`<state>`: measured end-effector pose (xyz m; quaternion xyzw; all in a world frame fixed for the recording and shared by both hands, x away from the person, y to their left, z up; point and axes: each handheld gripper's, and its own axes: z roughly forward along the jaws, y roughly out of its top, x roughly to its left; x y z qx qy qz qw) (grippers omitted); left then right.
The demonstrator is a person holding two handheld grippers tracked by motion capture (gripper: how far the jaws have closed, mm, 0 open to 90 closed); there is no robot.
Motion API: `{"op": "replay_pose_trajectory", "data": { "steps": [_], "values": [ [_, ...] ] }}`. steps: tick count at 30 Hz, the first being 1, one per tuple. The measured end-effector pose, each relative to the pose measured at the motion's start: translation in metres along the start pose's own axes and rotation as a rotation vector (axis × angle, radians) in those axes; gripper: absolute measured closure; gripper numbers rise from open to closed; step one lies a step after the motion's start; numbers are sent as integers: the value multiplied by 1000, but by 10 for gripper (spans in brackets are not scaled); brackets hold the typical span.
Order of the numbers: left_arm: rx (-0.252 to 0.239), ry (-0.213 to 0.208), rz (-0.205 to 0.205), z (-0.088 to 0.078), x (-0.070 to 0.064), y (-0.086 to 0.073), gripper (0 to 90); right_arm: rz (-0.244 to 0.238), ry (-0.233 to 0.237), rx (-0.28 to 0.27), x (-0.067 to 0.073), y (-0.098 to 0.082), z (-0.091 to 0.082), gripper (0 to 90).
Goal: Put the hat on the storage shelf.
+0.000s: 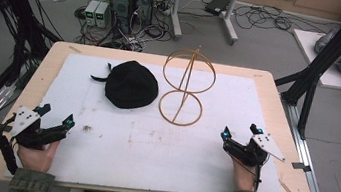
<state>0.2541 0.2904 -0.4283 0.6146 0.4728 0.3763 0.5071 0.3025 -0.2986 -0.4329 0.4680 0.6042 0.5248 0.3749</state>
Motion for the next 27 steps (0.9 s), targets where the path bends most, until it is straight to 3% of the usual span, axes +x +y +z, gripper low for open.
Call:
{"op": "replay_pose_trajectory", "data": {
  "steps": [13, 17, 23, 27],
  "values": [
    [-3, 1, -8, 0, 1, 0, 152, -12, -6, -1, 0, 0, 0, 35],
    [2, 4, -2, 0, 1, 0, 152, -8, -23, 8, 0, 0, 0, 35],
    [-6, 21, 1, 0, 1, 0, 149, -2, -55, -23, -2, 1, -3, 34],
    [-35, 25, 2, 0, 1, 0, 149, -1, -67, -32, -1, 2, -4, 34]
  ]
}}
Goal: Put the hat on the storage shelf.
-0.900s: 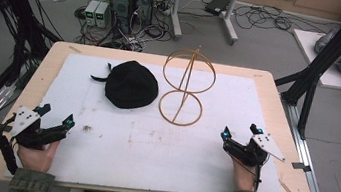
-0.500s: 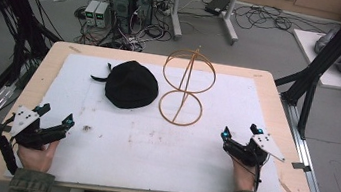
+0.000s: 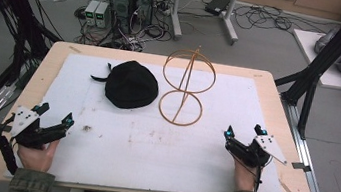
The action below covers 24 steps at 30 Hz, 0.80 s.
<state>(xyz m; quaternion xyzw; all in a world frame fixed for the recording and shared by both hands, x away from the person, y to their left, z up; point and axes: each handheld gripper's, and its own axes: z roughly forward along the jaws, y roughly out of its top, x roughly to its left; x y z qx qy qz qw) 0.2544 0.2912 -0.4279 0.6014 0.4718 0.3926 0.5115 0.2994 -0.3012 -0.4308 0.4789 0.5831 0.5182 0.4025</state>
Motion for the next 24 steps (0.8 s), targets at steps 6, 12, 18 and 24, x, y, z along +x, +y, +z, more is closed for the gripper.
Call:
{"op": "replay_pose_trajectory", "data": {
  "steps": [6, 12, 18, 24],
  "values": [
    [-66, 23, -17, 0, 0, 2, 149, 2, -25, -10, 0, 1, -1, 35],
    [-130, 94, -14, -4, -6, 8, 151, 9, -37, -25, 0, 1, -3, 35],
    [-148, 127, 31, -2, -8, 20, 151, 10, -41, -32, 1, 2, -4, 35],
    [-151, 125, 15, 7, -7, 32, 151, 11, -38, -34, 1, 2, -3, 35]
  ]
}}
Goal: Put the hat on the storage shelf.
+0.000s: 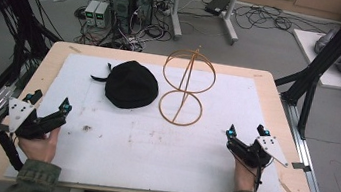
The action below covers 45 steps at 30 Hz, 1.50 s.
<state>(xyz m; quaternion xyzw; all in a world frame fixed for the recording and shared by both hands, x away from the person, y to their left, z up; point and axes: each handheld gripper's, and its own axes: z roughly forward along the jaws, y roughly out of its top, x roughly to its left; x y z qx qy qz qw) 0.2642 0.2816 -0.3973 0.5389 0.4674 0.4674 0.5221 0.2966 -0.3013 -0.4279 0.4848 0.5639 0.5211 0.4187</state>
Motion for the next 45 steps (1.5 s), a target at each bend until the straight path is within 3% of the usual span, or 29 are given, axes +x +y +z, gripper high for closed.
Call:
{"op": "replay_pose_trajectory", "data": {
  "steps": [5, 9, 12, 22, 27, 35, 45],
  "values": [
    [-5, 5, 12, 7, -1, 10, 151, -6, -1, -4, -1, 0, 1, 35],
    [-5, 6, -10, 14, 0, 15, 151, -4, 3, 1, 0, 0, 1, 34],
    [-1, 6, 5, 21, -1, 16, 151, -5, 3, 0, 0, 0, 1, 35],
    [29, -26, 10, 47, -7, 23, 151, -14, 11, 3, 1, -1, 3, 35],
    [50, -59, -2, 58, -10, 26, 151, -8, 14, 8, 1, -1, 3, 35],
    [94, -121, 20, 80, -19, 36, 158, -10, 25, 9, 3, -1, 5, 35],
    [156, -192, 2, 106, -29, 38, 163, 2, 31, 7, 1, -1, 6, 35]
  ]
}}
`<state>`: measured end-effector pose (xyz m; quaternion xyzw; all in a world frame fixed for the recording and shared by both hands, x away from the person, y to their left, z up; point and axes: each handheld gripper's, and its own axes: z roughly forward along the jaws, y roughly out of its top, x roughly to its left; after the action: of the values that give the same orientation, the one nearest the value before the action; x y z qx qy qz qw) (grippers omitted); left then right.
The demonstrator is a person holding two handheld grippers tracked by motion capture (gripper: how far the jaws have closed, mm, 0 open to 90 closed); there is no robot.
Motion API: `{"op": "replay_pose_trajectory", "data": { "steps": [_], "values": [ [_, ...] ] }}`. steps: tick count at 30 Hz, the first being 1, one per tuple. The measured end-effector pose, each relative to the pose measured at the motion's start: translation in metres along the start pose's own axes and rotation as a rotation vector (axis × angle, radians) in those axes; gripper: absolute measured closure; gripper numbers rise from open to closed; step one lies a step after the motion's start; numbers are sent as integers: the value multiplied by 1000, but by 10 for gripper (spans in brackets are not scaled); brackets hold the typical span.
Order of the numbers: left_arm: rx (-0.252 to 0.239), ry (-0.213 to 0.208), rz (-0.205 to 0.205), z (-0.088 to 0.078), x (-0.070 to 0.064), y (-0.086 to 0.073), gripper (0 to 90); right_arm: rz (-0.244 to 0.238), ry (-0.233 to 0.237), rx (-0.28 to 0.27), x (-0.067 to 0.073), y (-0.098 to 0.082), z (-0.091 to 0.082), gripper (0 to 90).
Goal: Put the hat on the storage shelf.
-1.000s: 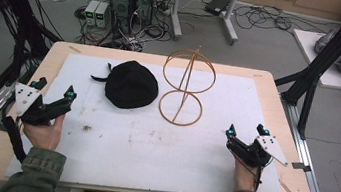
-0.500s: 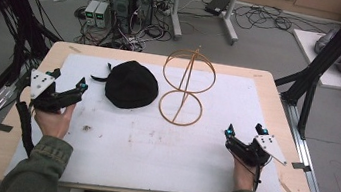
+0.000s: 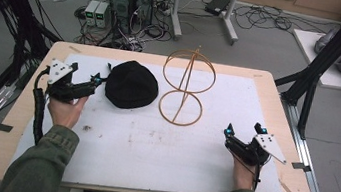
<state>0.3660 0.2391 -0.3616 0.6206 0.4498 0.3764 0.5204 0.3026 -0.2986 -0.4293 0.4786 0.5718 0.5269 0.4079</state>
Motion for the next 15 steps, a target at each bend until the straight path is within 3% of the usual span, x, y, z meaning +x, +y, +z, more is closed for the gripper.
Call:
{"op": "replay_pose_trajectory", "data": {
  "steps": [7, 15],
  "values": [
    [59, -81, 8, 23, -10, 12, 159, -4, 13, 9, 2, -1, 3, 35],
    [119, -105, 29, 48, -16, 9, 159, 6, 19, 0, 2, 0, 4, 35]
  ]
}}
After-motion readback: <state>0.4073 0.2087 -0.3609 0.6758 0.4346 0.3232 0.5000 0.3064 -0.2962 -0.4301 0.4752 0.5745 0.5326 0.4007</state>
